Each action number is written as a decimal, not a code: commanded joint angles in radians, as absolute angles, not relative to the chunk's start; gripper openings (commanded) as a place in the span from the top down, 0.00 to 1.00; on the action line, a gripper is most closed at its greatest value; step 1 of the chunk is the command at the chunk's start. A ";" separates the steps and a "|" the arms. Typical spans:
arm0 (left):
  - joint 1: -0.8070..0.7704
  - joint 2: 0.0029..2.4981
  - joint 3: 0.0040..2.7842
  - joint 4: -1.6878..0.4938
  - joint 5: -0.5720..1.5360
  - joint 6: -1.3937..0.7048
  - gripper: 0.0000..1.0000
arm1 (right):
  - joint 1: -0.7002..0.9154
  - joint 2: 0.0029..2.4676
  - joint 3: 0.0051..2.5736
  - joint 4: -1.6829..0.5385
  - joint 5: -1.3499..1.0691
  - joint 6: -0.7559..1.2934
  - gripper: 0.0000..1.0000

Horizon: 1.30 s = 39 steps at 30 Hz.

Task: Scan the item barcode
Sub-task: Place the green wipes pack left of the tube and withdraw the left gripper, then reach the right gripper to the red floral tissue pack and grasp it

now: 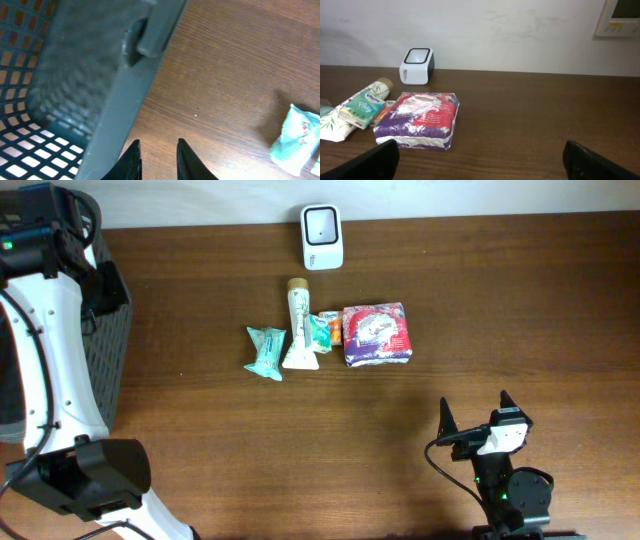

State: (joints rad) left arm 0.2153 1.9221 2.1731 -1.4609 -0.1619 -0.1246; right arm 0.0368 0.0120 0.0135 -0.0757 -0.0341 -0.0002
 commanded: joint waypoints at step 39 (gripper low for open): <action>0.014 1.560 2.014 -1.512 0.116 -0.093 0.01 | 0.032 0.333 0.630 0.076 -0.433 -0.184 0.01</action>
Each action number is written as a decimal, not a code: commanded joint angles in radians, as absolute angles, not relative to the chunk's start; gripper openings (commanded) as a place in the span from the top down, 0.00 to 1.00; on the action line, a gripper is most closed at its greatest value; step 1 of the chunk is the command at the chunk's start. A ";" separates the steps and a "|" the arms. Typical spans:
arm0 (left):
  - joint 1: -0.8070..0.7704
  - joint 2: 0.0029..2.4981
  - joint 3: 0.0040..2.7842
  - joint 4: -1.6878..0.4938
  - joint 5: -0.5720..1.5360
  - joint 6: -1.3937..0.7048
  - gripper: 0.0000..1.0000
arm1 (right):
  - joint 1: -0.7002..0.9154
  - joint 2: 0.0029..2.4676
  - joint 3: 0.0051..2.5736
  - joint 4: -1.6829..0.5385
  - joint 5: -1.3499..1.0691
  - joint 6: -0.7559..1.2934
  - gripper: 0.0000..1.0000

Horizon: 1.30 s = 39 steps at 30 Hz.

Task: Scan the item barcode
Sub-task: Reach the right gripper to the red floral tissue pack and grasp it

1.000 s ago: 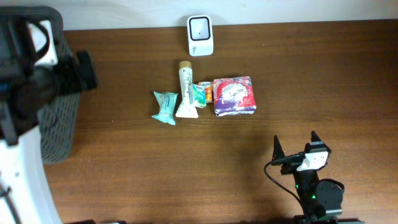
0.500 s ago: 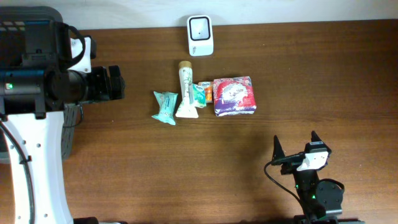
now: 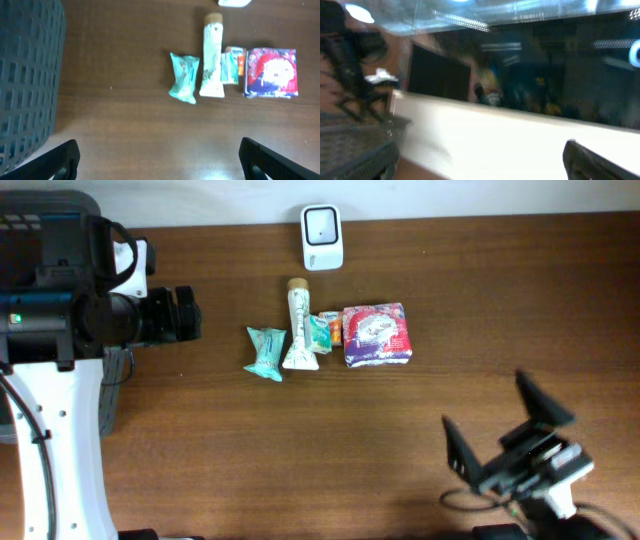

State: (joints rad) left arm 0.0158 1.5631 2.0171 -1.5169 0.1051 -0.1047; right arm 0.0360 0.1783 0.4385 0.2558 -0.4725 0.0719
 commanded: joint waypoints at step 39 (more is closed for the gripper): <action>0.014 1.560 2.014 -1.512 0.116 -0.093 0.01 | 0.022 2.217 1.509 -0.832 -0.677 -0.096 0.57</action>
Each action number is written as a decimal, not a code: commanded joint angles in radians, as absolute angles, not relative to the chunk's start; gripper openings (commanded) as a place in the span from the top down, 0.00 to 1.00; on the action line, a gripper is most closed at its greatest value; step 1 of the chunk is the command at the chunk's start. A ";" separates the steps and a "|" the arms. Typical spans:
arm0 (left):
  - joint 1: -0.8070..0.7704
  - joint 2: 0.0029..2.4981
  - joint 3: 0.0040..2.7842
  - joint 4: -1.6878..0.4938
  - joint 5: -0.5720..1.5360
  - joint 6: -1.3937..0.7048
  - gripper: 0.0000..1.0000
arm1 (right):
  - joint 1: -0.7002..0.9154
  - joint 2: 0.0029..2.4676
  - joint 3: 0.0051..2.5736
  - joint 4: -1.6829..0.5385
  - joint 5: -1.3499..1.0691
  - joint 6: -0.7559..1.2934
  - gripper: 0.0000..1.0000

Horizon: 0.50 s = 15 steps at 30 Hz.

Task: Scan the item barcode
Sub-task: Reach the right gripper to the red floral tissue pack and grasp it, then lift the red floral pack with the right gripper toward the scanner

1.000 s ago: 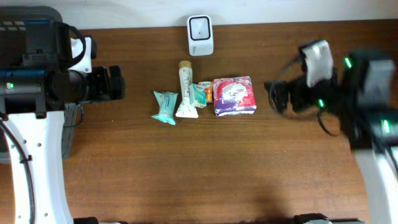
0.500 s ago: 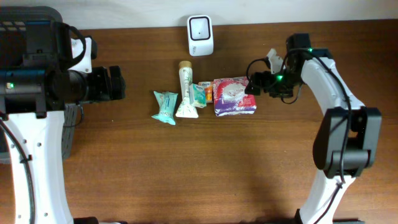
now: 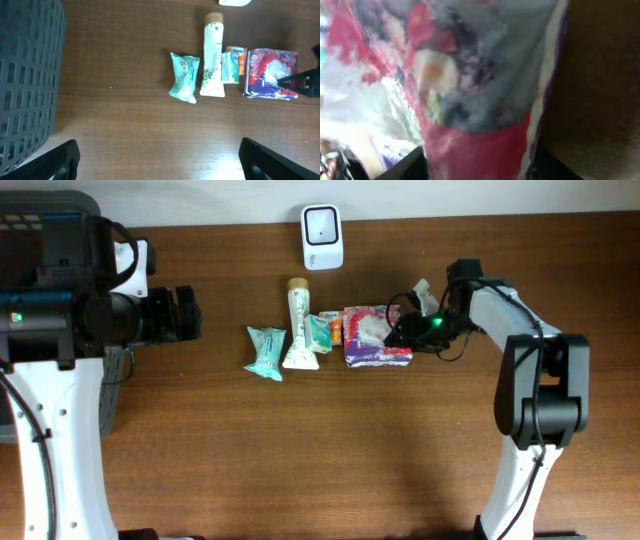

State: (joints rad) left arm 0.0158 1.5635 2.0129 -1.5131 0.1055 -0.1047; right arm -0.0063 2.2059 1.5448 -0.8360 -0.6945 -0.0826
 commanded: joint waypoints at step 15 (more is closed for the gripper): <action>0.014 1.560 2.014 -1.512 0.116 -0.093 0.01 | 0.060 2.148 2.029 -1.446 0.480 0.403 0.96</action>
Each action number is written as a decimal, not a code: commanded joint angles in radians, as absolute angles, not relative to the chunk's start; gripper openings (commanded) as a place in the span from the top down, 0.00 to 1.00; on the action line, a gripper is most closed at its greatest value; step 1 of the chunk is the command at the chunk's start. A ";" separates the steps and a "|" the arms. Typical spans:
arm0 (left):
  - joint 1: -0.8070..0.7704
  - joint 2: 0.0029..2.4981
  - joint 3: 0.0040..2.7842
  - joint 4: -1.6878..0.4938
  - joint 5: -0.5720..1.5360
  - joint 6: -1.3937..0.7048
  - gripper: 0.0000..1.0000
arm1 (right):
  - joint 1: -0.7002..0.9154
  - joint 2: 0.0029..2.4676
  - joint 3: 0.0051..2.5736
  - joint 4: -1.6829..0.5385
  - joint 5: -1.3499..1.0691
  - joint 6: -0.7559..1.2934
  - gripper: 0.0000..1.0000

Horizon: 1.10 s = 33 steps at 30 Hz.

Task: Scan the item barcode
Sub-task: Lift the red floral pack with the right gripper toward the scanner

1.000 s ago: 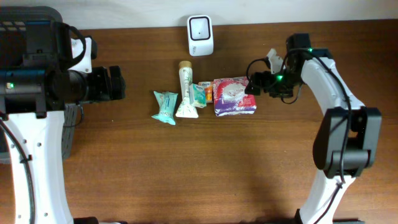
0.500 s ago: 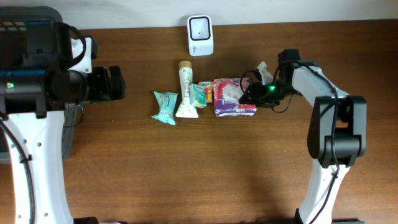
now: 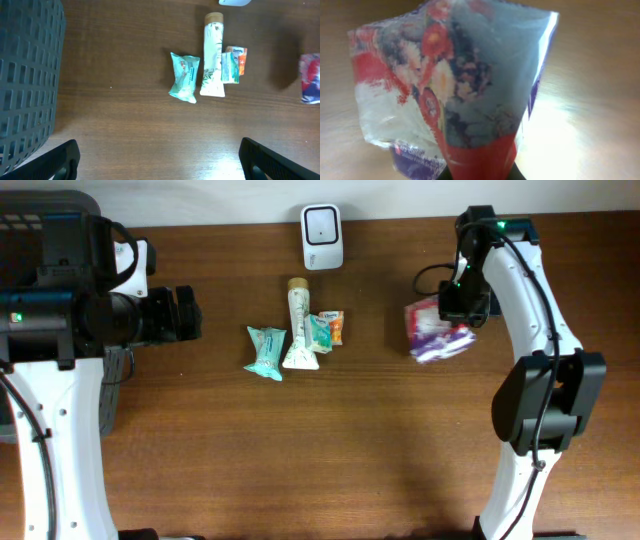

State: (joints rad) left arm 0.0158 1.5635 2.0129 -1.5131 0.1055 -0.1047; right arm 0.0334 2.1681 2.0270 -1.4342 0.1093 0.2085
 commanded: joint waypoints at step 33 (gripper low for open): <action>0.014 1.560 2.014 -1.512 0.116 -0.093 0.01 | 0.075 2.234 2.159 -1.448 -0.293 -0.015 0.01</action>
State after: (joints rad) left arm 0.0158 1.5635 2.0129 -1.5135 0.1059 -0.1047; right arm 0.1699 2.2379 2.2211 -1.4662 0.0334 0.1520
